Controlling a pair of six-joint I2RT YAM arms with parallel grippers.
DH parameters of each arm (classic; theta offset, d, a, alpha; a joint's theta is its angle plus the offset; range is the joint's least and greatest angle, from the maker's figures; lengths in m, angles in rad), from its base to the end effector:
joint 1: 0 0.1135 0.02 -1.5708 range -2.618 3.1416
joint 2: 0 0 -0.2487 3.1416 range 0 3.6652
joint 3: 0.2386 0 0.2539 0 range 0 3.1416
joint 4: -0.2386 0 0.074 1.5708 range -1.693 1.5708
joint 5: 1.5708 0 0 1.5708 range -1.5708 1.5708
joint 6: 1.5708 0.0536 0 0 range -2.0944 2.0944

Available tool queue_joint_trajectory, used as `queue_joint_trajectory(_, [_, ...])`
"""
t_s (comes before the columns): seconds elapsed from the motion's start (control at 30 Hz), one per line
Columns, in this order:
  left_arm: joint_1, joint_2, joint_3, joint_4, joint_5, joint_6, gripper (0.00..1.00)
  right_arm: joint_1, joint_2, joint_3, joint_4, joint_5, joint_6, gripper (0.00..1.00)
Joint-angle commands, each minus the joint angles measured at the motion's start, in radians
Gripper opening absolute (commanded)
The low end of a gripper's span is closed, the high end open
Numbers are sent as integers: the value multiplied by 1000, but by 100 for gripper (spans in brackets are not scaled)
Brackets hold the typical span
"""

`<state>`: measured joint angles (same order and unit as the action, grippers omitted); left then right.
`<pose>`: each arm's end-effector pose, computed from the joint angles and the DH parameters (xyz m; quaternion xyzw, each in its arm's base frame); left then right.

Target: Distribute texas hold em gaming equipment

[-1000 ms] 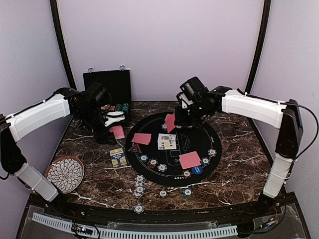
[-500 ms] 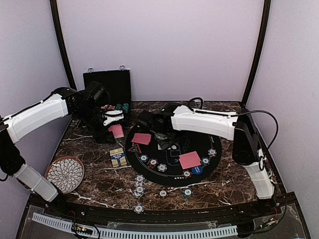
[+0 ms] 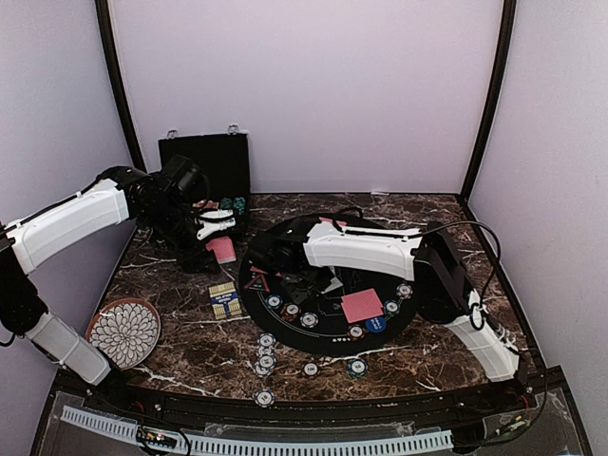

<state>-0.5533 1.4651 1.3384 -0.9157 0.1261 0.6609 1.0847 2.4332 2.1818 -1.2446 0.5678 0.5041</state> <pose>0.2604 -0.1687 0.2793 0.5631 0.7818 -0.0467 0.2635 0.2458 0.4035 0.1532 -0.2645 0.9222 -0.1705 0.2249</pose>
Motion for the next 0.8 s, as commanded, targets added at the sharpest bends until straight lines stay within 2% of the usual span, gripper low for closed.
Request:
queue_joint_trajectory(0.0, [4,-36,1,-18,8,5,0,12,26,52,55,-95,10,32])
queue_joint_trajectory(0.2, [4,-33,5,-18,10,5,0,-2,4,46,140,-202,17,38])
queue_joint_trajectory(0.3, [4,-31,7,-18,11,5,0,-34,-44,5,203,-304,23,43])
queue_joint_trajectory(0.57, [4,-31,7,-21,12,5,0,-230,-354,-434,586,-599,71,56])
queue_joint_trajectory(0.77, [4,-31,7,-24,14,4,0,-363,-410,-614,713,-729,85,56])
